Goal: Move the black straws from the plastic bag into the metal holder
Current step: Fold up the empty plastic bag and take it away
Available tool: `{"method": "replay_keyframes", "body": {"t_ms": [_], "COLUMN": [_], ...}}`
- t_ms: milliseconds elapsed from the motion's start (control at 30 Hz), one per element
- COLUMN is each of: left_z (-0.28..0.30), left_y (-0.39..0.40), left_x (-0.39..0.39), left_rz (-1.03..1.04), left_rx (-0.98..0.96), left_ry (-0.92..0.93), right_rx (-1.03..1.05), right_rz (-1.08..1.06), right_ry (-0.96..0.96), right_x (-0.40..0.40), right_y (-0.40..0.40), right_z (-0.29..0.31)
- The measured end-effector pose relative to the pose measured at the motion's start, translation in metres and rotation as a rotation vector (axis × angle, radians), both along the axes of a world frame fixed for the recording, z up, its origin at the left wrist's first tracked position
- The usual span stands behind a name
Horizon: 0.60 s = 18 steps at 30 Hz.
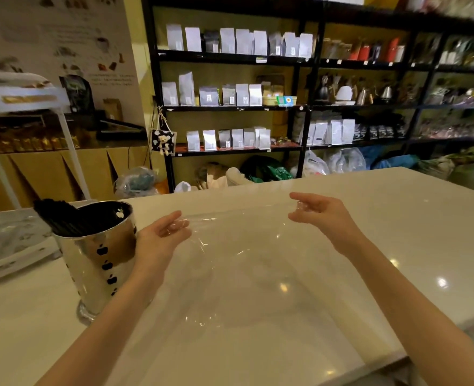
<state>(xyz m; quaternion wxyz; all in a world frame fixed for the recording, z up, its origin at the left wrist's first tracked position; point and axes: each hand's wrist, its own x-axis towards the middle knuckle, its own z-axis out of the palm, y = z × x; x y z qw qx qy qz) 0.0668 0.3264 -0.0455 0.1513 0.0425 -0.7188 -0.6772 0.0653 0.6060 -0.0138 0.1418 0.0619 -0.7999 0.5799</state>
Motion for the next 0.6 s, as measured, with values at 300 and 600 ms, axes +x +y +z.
{"method": "replay_keyframes", "body": {"t_ms": [300, 600], "left_z": [0.014, 0.038], "left_y": [0.005, 0.014], "left_x": [-0.008, -0.008], "left_rz": [0.060, 0.159], "left_rx": [-0.074, -0.567], "left_ry": [0.097, 0.445], "right_rx": [0.162, 0.851], "right_rz": [-0.107, -0.419], "right_ry": [0.066, 0.200], "right_x": [-0.003, -0.005], "right_y": [0.017, 0.018], "right_z": [0.016, 0.024]}}
